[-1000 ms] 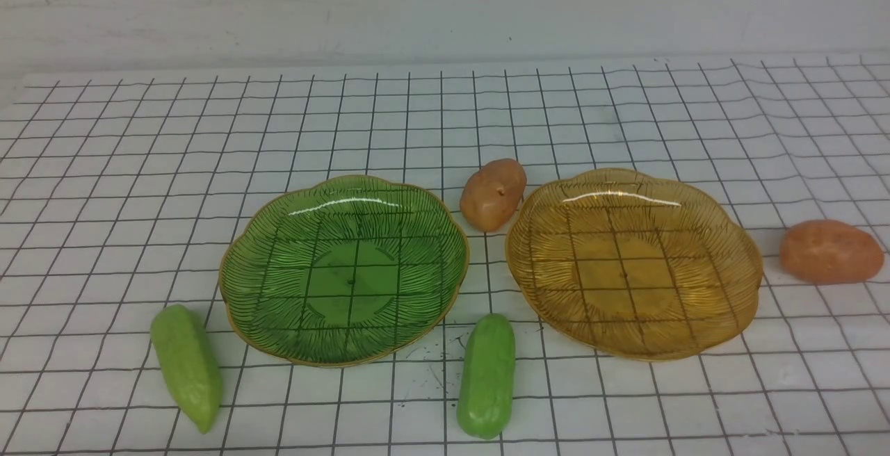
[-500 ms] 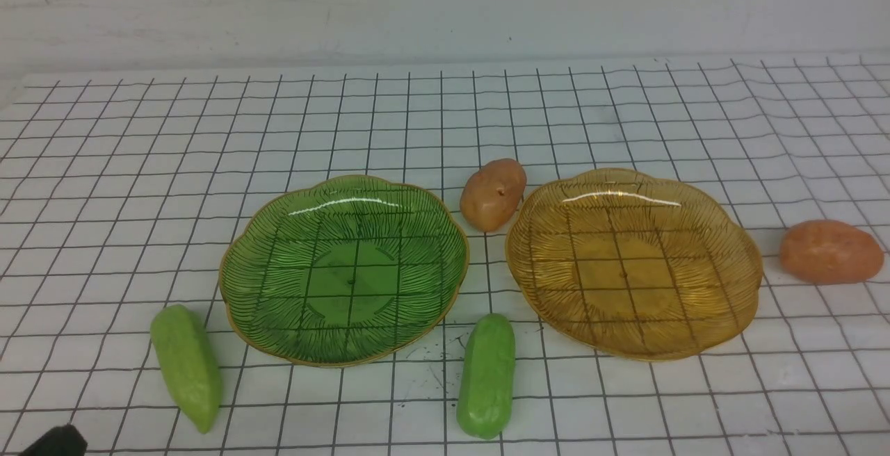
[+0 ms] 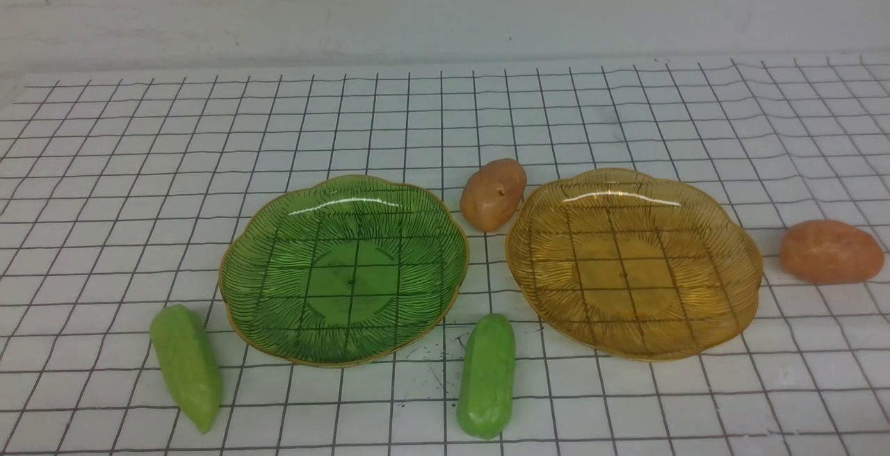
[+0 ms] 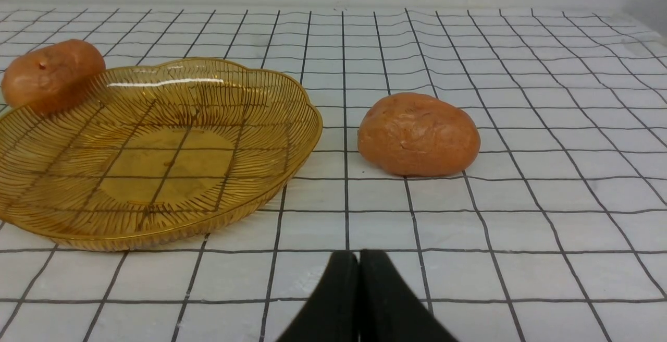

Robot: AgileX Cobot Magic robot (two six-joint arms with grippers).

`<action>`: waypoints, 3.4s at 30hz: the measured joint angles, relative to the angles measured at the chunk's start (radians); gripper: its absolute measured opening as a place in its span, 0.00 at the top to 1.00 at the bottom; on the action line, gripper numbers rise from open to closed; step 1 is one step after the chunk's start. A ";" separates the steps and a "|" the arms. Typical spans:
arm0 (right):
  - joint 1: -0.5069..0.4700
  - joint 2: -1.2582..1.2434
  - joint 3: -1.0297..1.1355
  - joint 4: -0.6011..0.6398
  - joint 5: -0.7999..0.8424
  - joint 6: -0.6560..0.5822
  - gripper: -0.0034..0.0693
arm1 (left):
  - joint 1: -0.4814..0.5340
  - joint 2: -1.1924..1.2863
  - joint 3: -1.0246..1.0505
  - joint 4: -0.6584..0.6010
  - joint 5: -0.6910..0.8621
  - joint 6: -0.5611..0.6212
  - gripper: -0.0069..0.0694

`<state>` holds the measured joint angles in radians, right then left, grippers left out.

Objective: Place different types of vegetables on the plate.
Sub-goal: 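Put the green cucumber next to the left plate into that plate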

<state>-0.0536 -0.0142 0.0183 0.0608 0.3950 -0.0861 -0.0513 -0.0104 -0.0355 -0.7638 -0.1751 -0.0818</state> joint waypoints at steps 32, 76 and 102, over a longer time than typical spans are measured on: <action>0.000 0.038 -0.208 0.716 0.042 0.043 0.97 | 0.000 1.404 -0.783 0.589 0.992 0.148 0.88; 0.000 0.698 -0.697 0.533 0.534 -0.210 0.97 | -0.222 1.571 -1.031 0.737 0.748 0.101 0.42; 0.000 0.705 -0.697 0.525 0.577 -0.216 0.97 | -0.688 1.762 -1.256 0.663 0.965 0.045 0.52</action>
<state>-0.0536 0.6912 -0.6790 0.5853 0.9722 -0.3020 -0.7397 1.7513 -1.2911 -0.1008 0.7904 -0.0363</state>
